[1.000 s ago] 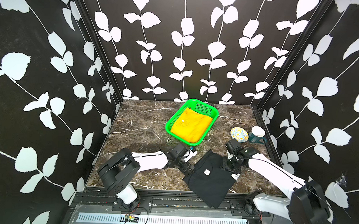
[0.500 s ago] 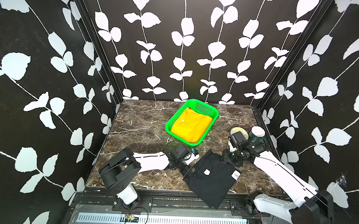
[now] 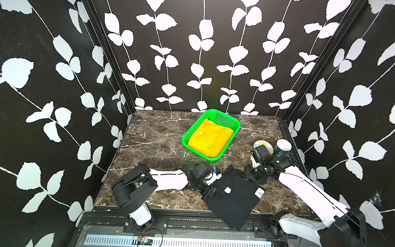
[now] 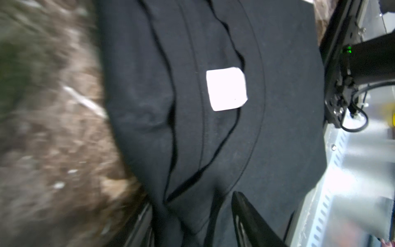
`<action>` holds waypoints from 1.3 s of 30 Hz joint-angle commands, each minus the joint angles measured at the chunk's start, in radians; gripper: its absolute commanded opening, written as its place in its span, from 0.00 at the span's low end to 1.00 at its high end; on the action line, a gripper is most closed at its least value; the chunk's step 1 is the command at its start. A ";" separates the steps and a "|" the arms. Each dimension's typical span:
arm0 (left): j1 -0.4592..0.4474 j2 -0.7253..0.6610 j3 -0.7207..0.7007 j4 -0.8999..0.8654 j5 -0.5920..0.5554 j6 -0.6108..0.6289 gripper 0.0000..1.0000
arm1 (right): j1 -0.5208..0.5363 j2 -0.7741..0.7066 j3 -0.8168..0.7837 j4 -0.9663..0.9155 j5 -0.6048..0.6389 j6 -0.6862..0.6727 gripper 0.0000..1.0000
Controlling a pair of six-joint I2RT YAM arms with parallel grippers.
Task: Put the folded t-shirts into the basket
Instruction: Pick up the T-shirt from the center of the board.
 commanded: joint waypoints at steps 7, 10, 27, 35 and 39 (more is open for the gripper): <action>-0.062 0.005 -0.060 -0.106 -0.038 -0.054 0.38 | -0.004 0.076 -0.006 0.104 -0.079 0.107 0.57; -0.070 0.013 -0.046 -0.110 -0.046 -0.051 0.12 | -0.001 0.107 -0.009 0.124 -0.084 0.122 0.57; -0.195 -0.165 0.095 -0.332 -0.384 0.092 0.00 | 0.165 0.413 0.189 0.102 -0.086 0.168 0.69; -0.312 -0.148 0.178 -0.390 -0.581 0.166 0.00 | 0.201 0.495 0.215 0.147 -0.110 0.169 0.73; -0.367 -0.149 0.216 -0.430 -0.686 0.186 0.00 | 0.201 0.551 0.228 0.143 -0.094 0.156 0.73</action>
